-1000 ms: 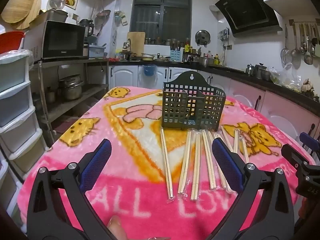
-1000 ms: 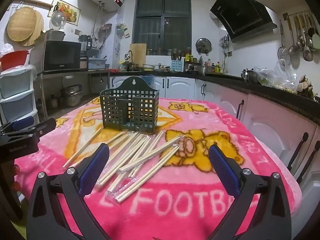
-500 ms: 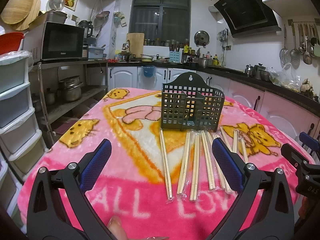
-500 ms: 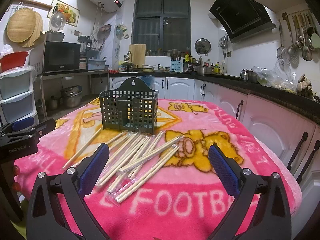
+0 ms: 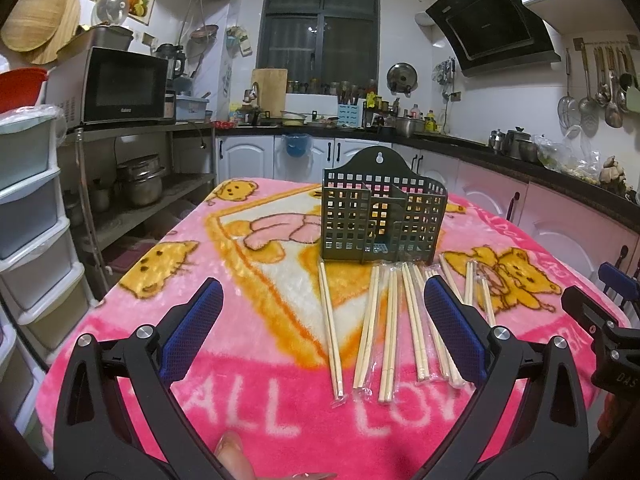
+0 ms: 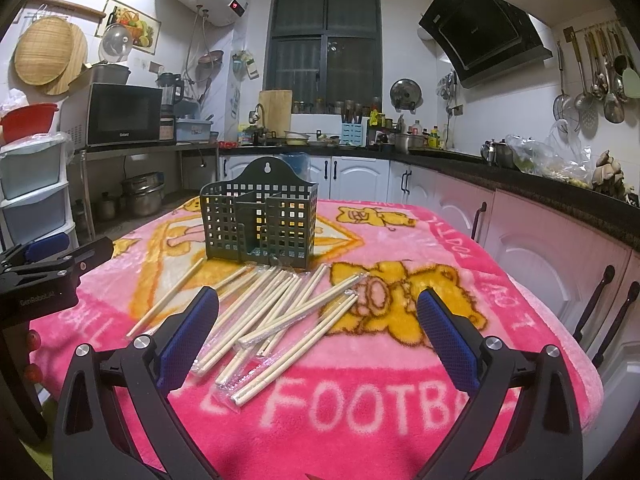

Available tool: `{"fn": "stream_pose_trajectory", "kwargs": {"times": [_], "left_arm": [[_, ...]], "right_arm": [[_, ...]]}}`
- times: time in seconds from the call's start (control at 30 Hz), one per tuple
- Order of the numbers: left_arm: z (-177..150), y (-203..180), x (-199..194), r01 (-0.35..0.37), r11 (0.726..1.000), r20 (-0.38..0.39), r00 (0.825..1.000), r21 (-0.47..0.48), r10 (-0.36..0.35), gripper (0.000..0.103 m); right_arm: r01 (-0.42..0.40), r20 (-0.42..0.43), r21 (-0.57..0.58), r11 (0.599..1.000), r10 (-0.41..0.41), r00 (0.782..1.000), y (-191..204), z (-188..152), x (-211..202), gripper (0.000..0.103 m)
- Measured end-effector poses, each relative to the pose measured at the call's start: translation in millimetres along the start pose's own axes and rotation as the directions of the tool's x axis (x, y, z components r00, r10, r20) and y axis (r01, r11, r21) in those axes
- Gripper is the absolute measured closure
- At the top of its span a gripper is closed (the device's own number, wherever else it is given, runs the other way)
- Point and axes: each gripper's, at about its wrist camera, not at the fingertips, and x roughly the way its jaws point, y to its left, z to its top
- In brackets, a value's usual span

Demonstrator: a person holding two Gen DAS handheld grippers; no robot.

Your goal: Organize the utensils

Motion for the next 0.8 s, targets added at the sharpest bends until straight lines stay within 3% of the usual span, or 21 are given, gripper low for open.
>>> {"fn": "stream_pose_trajectory", "kwargs": {"times": [0.8], "left_arm": [[-0.1,-0.9,0.0,-0.004,1.000,0.004,1.000,0.003,0.004,0.010]], "right_arm": [[-0.002,0.004,0.002,1.000,0.002,1.000,-1.4,1.5,0.0,0.006]]}}
